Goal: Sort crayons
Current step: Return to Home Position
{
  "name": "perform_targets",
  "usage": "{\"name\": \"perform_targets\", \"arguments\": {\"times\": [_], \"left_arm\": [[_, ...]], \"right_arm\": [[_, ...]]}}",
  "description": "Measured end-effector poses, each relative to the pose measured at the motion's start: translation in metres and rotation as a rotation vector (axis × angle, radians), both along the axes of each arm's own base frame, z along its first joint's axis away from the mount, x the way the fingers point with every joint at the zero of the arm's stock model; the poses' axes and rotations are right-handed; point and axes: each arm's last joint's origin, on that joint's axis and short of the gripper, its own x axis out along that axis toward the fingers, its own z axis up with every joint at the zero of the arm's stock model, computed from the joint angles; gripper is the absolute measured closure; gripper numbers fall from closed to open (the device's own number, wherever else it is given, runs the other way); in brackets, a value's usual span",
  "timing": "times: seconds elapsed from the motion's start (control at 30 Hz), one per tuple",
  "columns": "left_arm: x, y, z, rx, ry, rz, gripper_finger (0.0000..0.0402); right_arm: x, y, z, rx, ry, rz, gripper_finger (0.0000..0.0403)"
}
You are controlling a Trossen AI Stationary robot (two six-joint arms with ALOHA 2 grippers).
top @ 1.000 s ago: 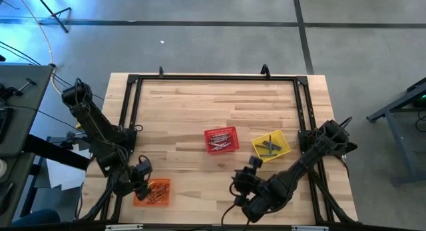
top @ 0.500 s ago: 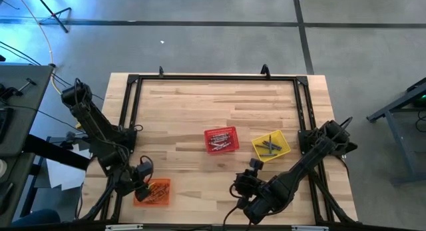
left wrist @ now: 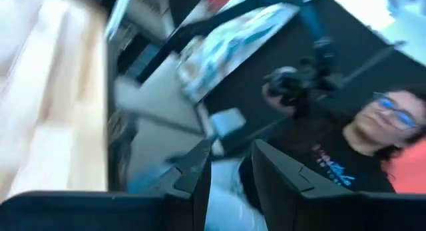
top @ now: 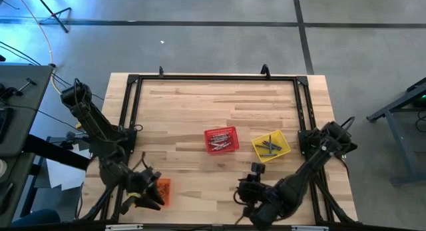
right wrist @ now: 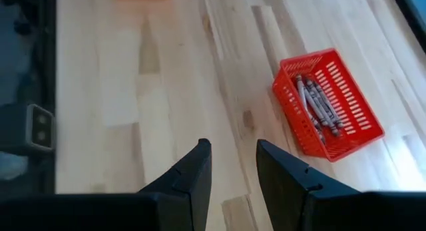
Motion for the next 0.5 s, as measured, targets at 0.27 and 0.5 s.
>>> {"name": "perform_targets", "arguments": {"times": [0.27, 0.5], "left_arm": [[0.001, -0.001, 0.012, -0.034, -0.117, -0.003, 0.0302], [0.001, -0.001, 0.011, -0.026, -0.112, -0.003, 0.0302]], "right_arm": [[-0.011, 0.007, 0.041, -0.024, -0.134, -0.039, 0.0291], [-0.027, 0.021, 0.076, -0.131, -0.386, -0.059, 0.0291]]}}
